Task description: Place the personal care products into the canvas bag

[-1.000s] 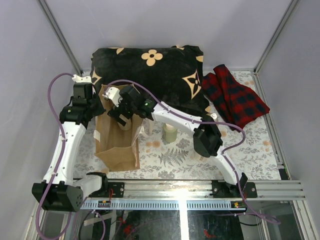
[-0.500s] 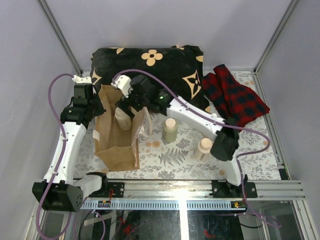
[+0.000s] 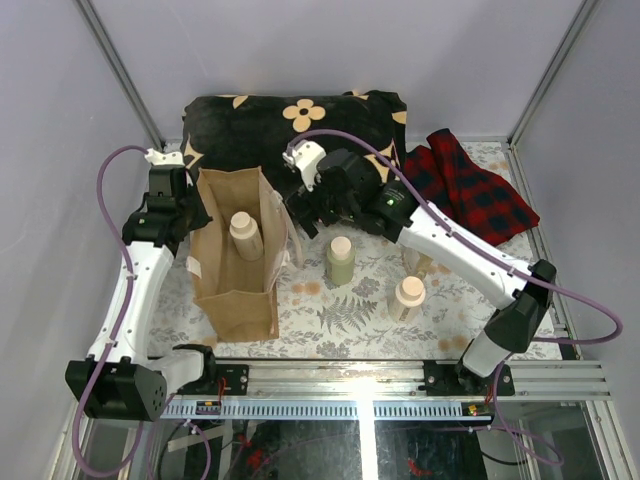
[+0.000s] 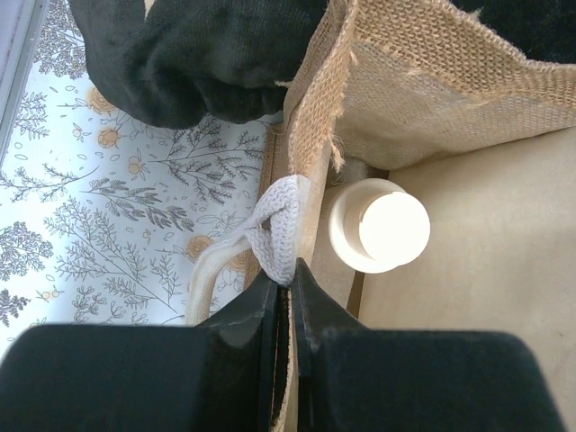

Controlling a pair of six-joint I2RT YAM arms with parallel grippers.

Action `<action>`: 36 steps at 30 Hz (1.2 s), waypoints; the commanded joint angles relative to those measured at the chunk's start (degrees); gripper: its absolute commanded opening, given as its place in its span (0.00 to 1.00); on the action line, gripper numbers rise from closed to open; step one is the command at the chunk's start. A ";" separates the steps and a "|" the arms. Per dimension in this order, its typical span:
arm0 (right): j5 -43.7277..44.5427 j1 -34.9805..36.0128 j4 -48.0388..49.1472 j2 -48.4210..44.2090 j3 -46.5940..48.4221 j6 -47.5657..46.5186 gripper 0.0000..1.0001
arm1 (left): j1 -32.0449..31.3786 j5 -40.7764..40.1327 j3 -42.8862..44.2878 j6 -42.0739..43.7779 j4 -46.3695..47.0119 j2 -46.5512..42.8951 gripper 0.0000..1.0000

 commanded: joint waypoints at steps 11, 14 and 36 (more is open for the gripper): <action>-4.29 -8.52 -1.29 1.58 -10.46 9.88 0.99 | 0.45 1.90 -0.08 1.63 3.83 1.26 0.00; -7.07 -8.50 -1.28 3.12 -11.16 10.22 0.99 | 0.46 1.74 -0.18 1.71 3.66 1.12 0.00; -14.23 -8.52 -2.09 6.27 -19.83 10.25 0.99 | 0.44 1.24 0.75 2.08 3.13 1.55 0.00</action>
